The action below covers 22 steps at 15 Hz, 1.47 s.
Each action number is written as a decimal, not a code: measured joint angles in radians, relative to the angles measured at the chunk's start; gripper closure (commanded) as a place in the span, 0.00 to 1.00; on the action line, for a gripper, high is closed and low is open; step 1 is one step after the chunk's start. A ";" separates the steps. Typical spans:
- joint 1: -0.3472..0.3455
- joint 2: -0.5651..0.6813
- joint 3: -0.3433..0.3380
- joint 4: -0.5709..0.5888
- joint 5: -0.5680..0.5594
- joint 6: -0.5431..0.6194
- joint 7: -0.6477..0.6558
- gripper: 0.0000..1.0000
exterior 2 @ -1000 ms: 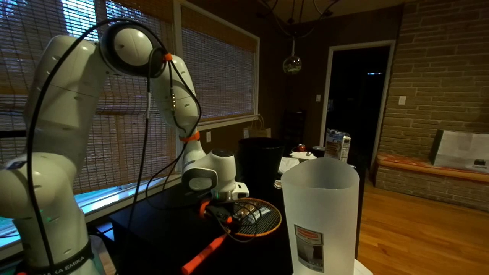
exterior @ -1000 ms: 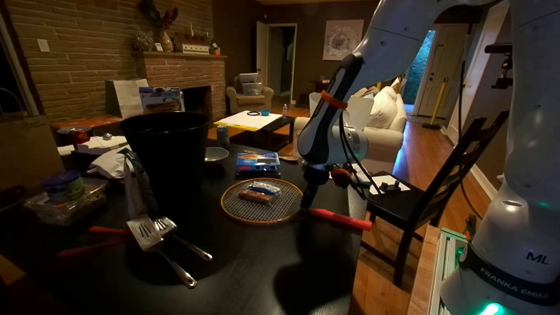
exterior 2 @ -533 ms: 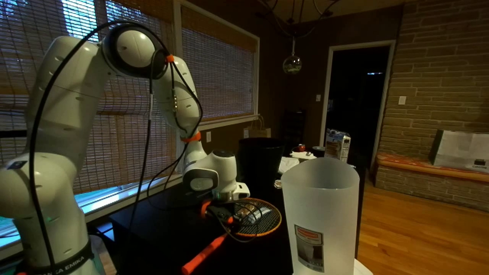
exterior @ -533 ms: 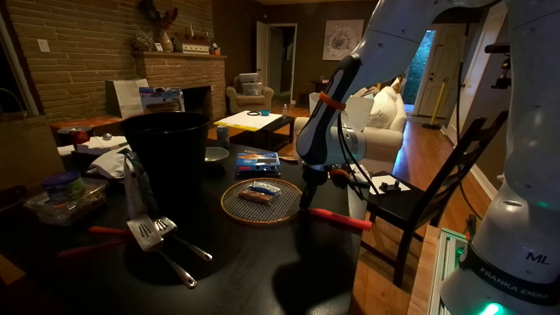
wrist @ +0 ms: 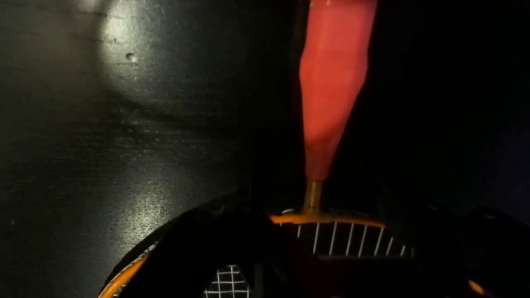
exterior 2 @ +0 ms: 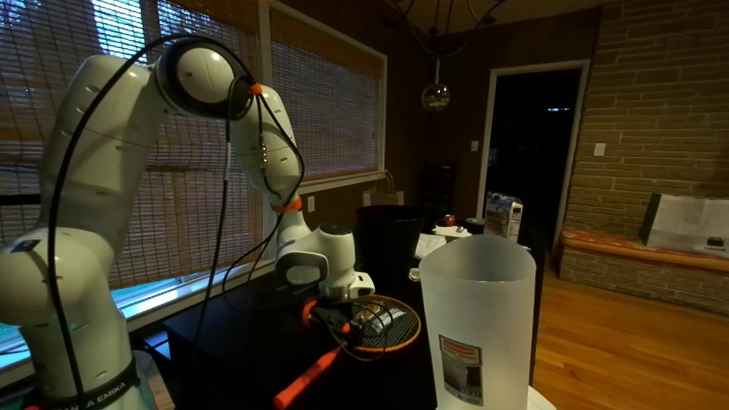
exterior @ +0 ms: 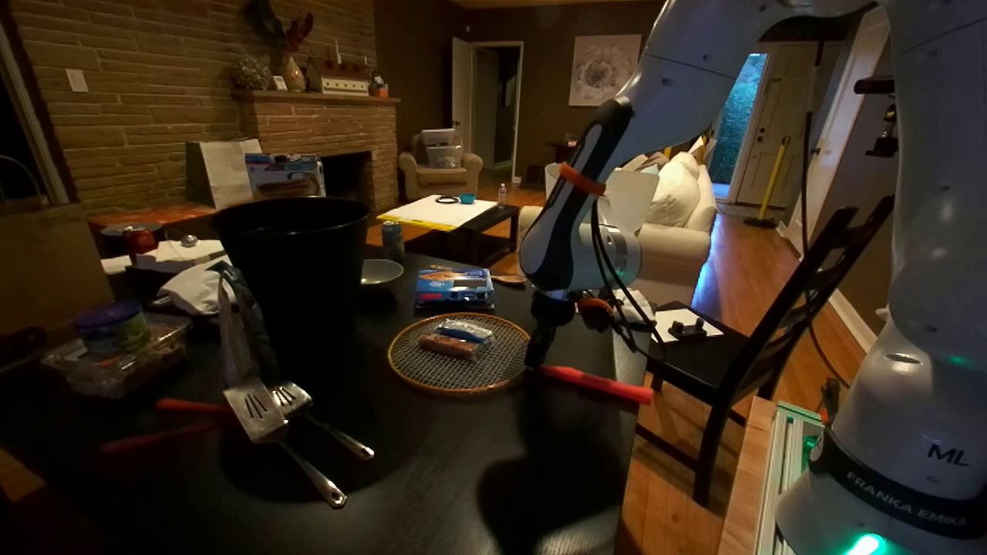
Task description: Use the tennis racket to move the object
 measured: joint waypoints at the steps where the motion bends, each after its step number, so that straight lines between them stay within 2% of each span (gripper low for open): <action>1: 0.000 0.001 -0.001 0.002 0.000 0.000 0.000 0.60; 6: 0.000 0.002 -0.014 0.014 0.000 0.004 0.000 0.96; 7: 0.000 0.003 -0.015 0.017 0.000 0.004 0.000 0.99; 15: 0.000 0.003 -0.014 0.022 0.005 0.005 -0.002 0.97; 22: -0.097 -0.017 0.136 0.022 0.037 0.014 -0.018 0.97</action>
